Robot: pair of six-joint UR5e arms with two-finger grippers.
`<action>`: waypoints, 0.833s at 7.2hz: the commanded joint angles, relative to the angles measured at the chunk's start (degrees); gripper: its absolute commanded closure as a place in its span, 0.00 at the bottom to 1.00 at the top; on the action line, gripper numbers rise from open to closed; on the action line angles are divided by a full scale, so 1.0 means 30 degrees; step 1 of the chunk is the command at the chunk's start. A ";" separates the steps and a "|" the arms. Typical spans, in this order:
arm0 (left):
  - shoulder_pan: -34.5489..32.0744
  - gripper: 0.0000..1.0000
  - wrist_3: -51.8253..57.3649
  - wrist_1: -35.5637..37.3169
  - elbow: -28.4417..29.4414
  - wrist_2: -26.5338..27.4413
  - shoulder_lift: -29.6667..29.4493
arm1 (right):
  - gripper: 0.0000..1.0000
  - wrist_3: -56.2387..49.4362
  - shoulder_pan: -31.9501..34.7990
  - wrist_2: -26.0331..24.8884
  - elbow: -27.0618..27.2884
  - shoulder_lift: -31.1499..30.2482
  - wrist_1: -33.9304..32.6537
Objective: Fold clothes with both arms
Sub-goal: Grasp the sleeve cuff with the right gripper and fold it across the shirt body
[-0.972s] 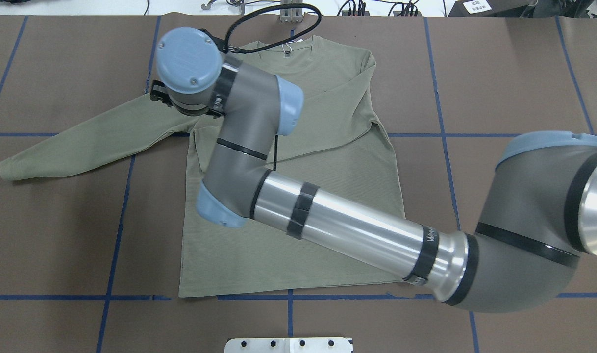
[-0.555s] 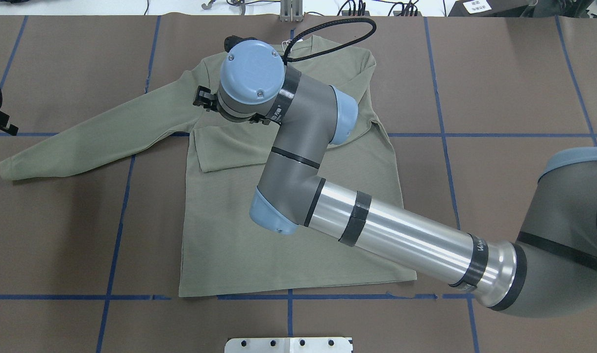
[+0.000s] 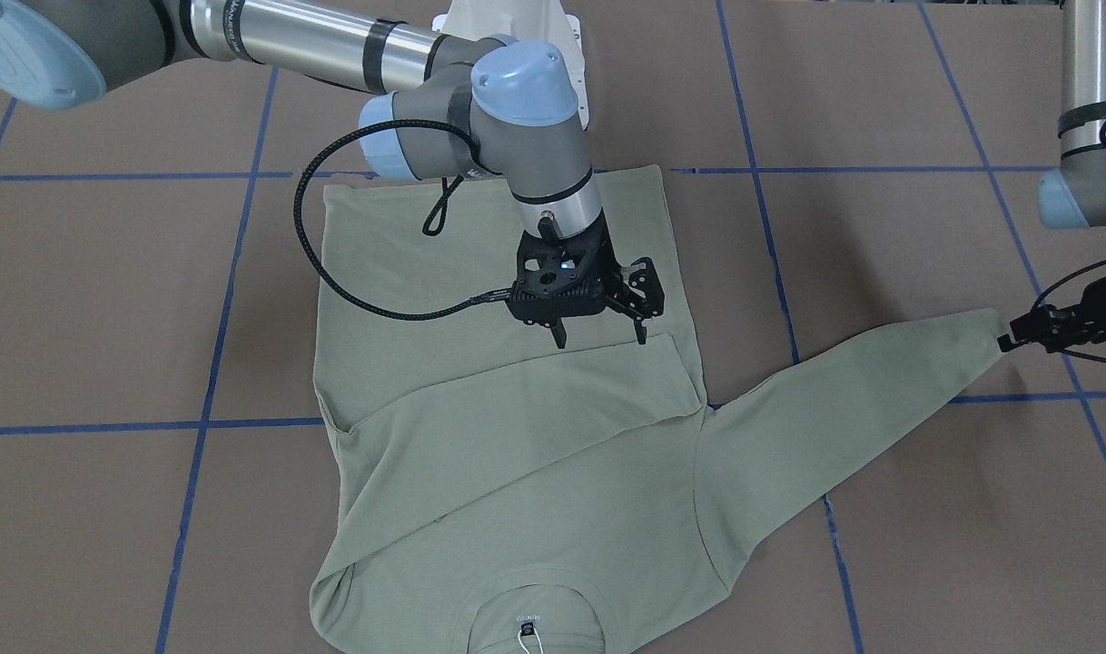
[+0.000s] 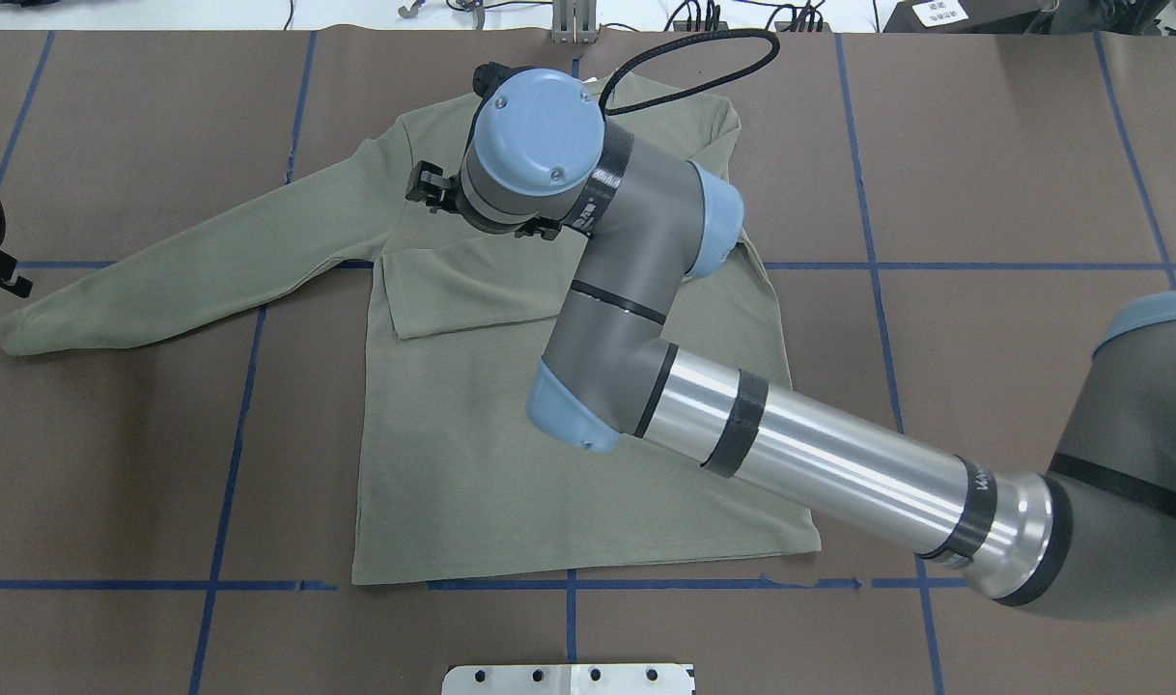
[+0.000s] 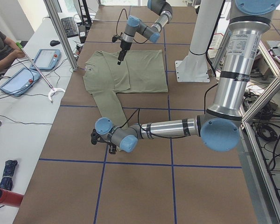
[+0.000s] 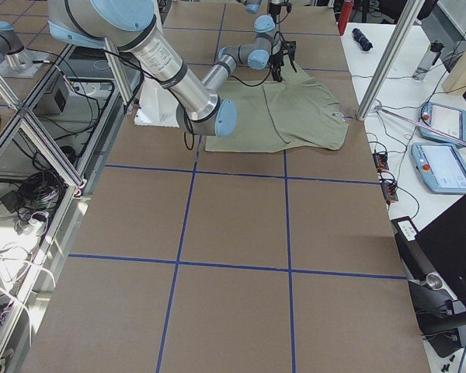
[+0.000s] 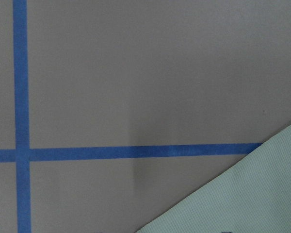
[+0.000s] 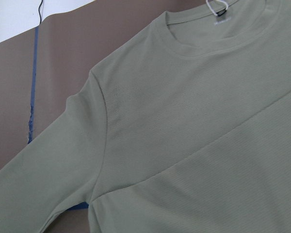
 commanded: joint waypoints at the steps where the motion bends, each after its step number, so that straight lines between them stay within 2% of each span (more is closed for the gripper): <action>1: 0.0612 0.24 0.0042 -0.0017 0.0247 -0.0048 0.0134 | 0.00 -0.1110 0.2461 0.3119 0.3272 -0.3882 0.0110; 3: 0.0906 0.29 0.0072 -0.0047 0.0278 -0.0077 0.0250 | 0.00 -0.2466 0.4049 0.4969 0.3609 -0.4778 0.0083; 5: 0.0967 0.54 0.0072 -0.0076 0.0249 -0.0048 0.0397 | 0.00 -0.2467 0.4173 0.5007 0.4136 -0.5192 0.0112; 6: 0.0967 0.82 0.0072 -0.0076 0.0191 -0.0047 0.0514 | 0.00 -0.2467 0.4173 0.5006 0.4165 -0.5220 0.0112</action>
